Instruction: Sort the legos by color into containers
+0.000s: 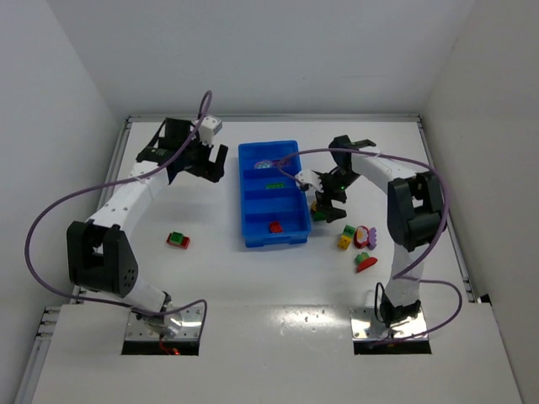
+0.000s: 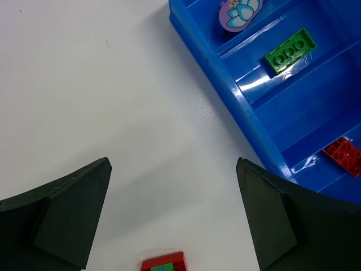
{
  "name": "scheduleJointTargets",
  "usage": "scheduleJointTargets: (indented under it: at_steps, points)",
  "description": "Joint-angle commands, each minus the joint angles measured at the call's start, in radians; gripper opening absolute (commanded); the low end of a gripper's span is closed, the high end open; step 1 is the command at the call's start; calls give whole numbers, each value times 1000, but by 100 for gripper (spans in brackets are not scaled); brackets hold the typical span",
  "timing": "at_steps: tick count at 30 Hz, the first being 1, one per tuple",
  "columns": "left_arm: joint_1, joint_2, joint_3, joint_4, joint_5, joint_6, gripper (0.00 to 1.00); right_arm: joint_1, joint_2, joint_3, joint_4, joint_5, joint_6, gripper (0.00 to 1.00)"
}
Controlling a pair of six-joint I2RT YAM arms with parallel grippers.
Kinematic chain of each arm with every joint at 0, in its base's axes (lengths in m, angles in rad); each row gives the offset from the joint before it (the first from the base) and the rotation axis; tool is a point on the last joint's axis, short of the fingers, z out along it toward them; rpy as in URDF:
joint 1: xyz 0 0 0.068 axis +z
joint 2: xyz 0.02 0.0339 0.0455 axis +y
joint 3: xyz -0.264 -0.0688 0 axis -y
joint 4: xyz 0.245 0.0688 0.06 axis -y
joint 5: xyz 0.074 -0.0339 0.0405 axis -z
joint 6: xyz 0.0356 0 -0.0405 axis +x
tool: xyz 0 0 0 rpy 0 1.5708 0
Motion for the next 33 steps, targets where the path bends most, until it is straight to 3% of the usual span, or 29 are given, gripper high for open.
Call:
scheduleJointTargets:
  at_steps: [1,17,23,27,33]
  points:
    - [11,8,28,19,-11,15,100,17,2,6,6,-43,-43,100]
    - [39,47,65,19,-21,24,100,57,72,-36,168,59,66,99]
    - [39,65,65,19,-21,24,100,48,60,-79,250,71,97,85]
    - [39,74,74,19,-2,15,100,38,36,-108,306,62,160,65]
    - [39,83,74,19,7,15,100,38,-23,-133,345,30,200,47]
